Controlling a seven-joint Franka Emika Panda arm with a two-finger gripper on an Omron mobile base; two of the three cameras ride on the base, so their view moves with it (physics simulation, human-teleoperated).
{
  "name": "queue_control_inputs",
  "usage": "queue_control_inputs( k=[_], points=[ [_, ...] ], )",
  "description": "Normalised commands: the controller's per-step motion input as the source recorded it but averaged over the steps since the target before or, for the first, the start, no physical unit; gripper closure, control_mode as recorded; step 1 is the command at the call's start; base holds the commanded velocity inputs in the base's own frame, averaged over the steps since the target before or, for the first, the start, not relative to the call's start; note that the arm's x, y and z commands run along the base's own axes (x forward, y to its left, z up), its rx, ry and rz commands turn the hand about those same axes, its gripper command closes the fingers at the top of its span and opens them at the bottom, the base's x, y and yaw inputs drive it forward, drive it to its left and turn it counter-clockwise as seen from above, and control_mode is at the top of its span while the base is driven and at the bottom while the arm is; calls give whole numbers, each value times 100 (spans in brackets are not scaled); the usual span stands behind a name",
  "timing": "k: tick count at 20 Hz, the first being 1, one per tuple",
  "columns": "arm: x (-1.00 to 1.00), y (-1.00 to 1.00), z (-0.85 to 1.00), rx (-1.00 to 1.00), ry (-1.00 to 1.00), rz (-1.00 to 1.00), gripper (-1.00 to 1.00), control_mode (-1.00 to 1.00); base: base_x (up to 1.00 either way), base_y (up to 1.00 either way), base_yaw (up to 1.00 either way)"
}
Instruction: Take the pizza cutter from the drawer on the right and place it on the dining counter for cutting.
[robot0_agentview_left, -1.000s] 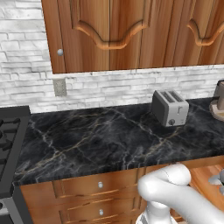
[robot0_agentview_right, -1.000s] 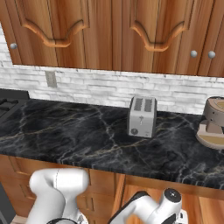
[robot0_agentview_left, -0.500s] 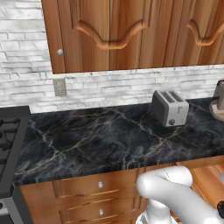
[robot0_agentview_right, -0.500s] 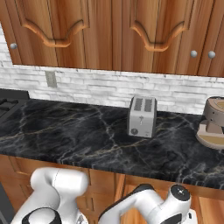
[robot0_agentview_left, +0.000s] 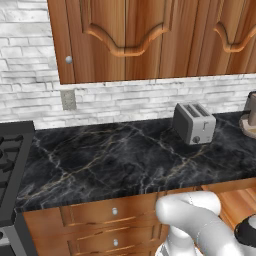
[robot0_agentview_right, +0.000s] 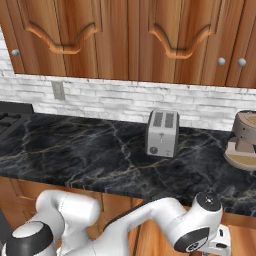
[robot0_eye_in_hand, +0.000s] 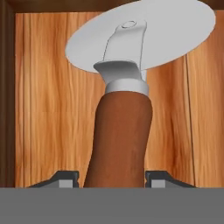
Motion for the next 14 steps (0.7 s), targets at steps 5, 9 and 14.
queue_control_inputs(
  k=[5, 9, 14],
  points=[
    [-9, 5, 73, 2, -1, -4, 100, -100, 0, 0, 0],
    [0, 16, 63, 2, -1, -2, 100, -100, 0, 0, 0],
    [0, 35, 33, 0, -7, -1, 100, -100, 0, 0, 0]
  ],
)
